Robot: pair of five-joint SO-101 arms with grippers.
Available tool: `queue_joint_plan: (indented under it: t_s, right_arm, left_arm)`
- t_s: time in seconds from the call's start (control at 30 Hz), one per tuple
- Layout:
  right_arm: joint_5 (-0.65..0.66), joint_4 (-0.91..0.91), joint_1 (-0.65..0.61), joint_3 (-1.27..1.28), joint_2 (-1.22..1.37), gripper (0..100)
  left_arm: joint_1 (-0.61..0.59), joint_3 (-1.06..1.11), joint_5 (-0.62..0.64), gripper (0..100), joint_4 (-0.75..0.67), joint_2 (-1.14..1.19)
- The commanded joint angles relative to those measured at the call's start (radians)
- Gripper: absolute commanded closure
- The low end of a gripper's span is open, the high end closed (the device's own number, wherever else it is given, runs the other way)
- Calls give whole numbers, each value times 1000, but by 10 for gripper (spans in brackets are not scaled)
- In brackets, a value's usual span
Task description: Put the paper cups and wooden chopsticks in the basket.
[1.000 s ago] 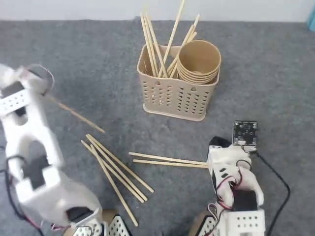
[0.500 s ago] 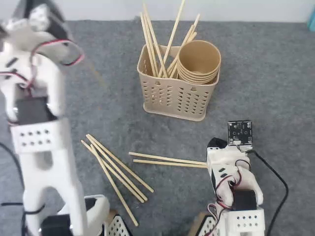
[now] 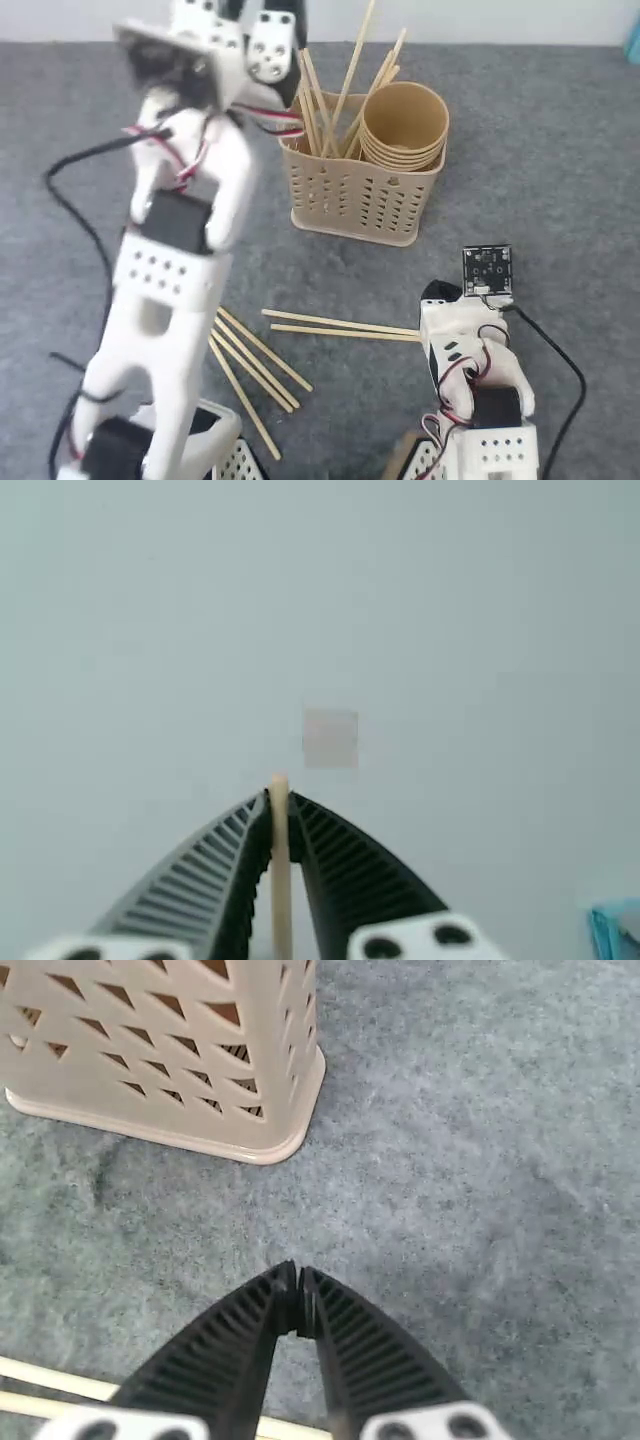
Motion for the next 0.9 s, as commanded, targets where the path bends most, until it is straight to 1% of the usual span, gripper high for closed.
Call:
queue_joint_plan:
  t_s: [0.0, 0.17, 0.37, 0.5, 0.7, 0.77, 0.8, 0.87]
  right_arm:
    - [21, -18, 1, 20, -13, 991]
    - [21, -24, -1, 20, -13, 991]
    - [78, -19, -1, 20, -13, 991]
    - [81, -19, -1, 20, -13, 991]
    - [83, -24, -1, 20, -10, 991]
    - [84, -24, -1, 20, -10, 991]
    - [84, -24, -1, 20, -10, 991]
    - [84, -24, -1, 20, -8, 991]
  left_arm:
    - [9, -41, -21, 988, -98, 87]
    - [14, -41, -21, 988, -278, 193]
    - [11, -25, -18, 988, -285, 256]
    - [-26, 61, -20, 988, -287, 290]
    - [-49, 219, -20, 987, -287, 305]
    - [-49, 246, -20, 957, -285, 299]
    - [-49, 251, -20, 915, -281, 295]
    - [-69, 255, -15, 791, -236, 261]
